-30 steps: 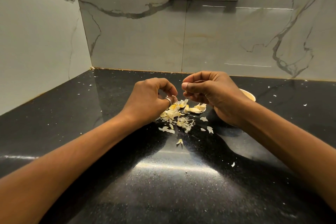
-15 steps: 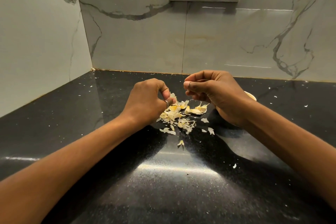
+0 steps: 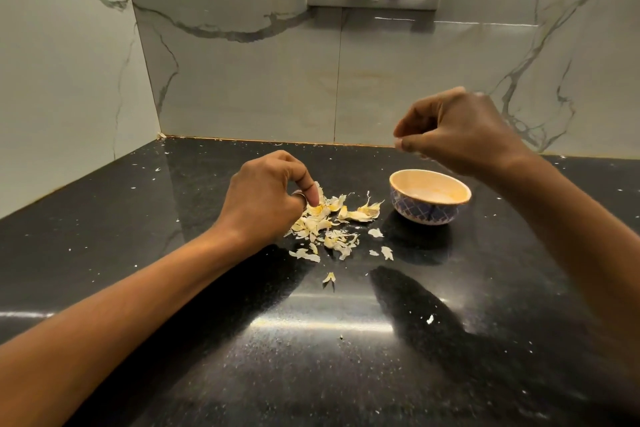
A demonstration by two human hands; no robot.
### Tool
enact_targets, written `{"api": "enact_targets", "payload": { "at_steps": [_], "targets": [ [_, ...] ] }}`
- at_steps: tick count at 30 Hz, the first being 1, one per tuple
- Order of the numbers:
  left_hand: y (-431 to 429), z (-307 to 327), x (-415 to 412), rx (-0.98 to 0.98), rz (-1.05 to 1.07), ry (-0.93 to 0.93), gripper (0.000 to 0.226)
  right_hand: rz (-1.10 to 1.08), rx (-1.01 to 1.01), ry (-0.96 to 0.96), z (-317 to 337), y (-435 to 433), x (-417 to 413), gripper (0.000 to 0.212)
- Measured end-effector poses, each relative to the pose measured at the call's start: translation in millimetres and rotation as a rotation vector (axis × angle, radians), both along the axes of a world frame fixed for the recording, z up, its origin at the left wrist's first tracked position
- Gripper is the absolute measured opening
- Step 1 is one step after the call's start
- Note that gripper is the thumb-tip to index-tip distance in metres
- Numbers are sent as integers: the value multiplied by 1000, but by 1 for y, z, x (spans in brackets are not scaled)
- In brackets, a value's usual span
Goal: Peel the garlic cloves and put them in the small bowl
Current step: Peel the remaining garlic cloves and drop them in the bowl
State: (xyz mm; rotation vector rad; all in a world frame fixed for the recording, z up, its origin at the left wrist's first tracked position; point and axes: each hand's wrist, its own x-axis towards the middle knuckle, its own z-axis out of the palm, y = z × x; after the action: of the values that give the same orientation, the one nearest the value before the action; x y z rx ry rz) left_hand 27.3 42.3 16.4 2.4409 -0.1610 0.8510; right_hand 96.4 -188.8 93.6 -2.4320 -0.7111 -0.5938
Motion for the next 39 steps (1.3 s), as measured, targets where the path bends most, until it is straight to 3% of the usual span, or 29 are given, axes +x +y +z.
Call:
{"api": "enact_targets", "payload": {
  "at_steps": [5,9,14,17,21,25,30,39],
  "targets": [
    [-2,-2,2,3,37,-7,41,-118,-129,129,3,-12,4,6],
    [1,-3,4,-1,44,-38,44,-156,-229,168,-1,-11,6,12],
    [4,-4,6,-11,47,-46,48,-214,-330,130,-8,-10,14,16],
    [4,-2,3,9,81,-34,41,-221,-289,43,-13,-8,16,11],
    [4,-1,3,19,106,-20,45,30,-135,-171,-23,11,5,14],
    [5,-2,6,11,132,-39,48,231,-271,-141,-41,35,-9,18],
    [4,-2,4,42,126,-22,44,242,-444,-48,-59,46,-9,19],
    [5,-2,5,64,114,-3,43,256,-437,42,-62,50,-8,15]
  ]
}}
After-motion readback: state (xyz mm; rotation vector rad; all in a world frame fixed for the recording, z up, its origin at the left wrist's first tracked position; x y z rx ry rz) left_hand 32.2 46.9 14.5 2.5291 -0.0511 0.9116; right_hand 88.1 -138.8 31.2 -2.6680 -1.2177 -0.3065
